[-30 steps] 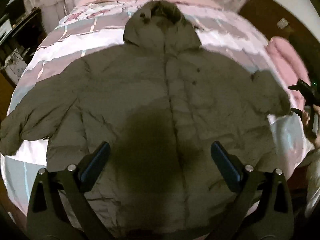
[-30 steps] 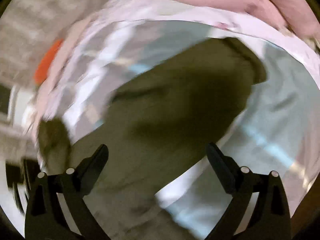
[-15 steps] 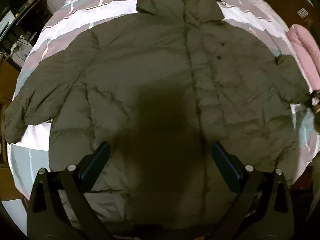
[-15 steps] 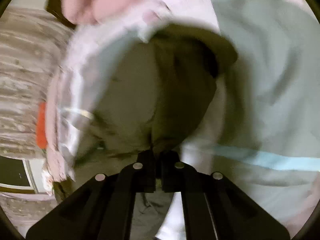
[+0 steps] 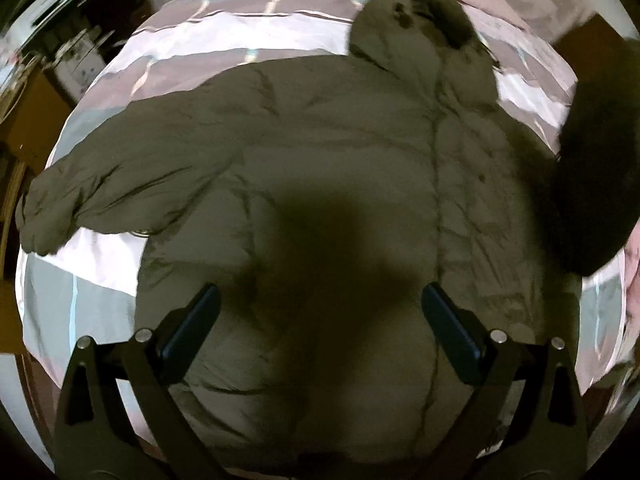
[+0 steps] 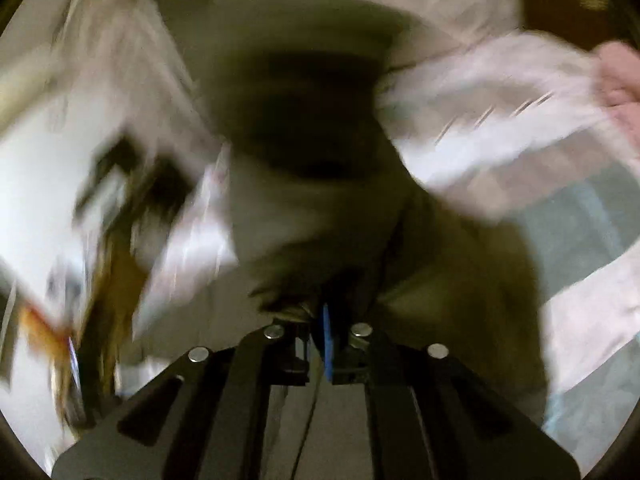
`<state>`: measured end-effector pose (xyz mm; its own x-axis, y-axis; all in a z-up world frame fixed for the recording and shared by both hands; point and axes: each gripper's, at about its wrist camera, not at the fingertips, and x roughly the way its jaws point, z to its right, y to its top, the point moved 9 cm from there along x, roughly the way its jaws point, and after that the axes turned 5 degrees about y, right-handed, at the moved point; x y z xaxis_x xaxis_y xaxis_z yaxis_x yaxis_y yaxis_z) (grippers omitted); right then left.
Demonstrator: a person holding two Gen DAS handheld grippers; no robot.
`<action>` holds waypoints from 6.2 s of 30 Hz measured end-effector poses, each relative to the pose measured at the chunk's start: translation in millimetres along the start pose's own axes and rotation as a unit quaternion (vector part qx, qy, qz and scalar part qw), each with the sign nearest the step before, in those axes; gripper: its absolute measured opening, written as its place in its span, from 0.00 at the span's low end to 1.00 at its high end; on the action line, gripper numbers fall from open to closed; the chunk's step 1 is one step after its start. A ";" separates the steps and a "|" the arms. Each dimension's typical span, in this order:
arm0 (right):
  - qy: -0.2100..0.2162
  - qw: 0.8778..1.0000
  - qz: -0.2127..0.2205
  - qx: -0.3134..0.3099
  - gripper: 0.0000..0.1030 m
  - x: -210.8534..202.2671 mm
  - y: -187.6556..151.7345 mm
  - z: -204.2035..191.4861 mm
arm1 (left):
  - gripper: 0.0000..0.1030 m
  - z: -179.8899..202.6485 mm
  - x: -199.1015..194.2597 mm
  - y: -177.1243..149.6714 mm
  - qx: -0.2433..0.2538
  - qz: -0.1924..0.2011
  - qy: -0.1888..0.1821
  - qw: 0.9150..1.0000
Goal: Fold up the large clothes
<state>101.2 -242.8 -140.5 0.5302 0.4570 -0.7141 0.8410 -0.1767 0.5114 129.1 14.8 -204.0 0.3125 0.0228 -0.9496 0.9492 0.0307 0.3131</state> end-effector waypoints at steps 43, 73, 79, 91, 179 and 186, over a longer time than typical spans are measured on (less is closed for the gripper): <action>-0.151 0.978 -0.045 0.137 0.70 28.8 -57.7 109.0 | 0.57 83.9 126.3 86.9 -0.039 -0.068 -0.101 0.992; -0.108 0.975 -0.133 0.139 0.80 6.3 -100.2 64.7 | 0.98 -407.8 125.2 -36.8 -0.706 0.047 -0.067 0.703; -0.131 0.978 -0.116 0.109 0.80 3.1 -90.9 63.2 | 0.08 -419.2 102.1 -4.7 -0.647 0.114 -0.108 0.746; -0.118 0.978 -0.105 0.135 0.80 0.6 -84.4 62.1 | 0.07 -158.7 -84.1 121.0 -0.204 0.295 -0.139 0.923; -0.129 0.985 0.025 0.107 0.88 83.9 53.0 59.5 | 0.98 -48.2 50.3 79.4 -0.158 -0.006 -0.122 0.980; -0.186 0.981 0.037 0.033 0.92 132.4 176.3 34.6 | 0.98 -39.1 -9.6 78.3 -0.088 0.089 -0.069 0.990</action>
<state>323.3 -243.7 -161.5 0.5829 0.0922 -0.8073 0.7969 -0.2591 0.5458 199.0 56.0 -170.0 0.4881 -0.0925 -0.8679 0.8614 0.2115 0.4619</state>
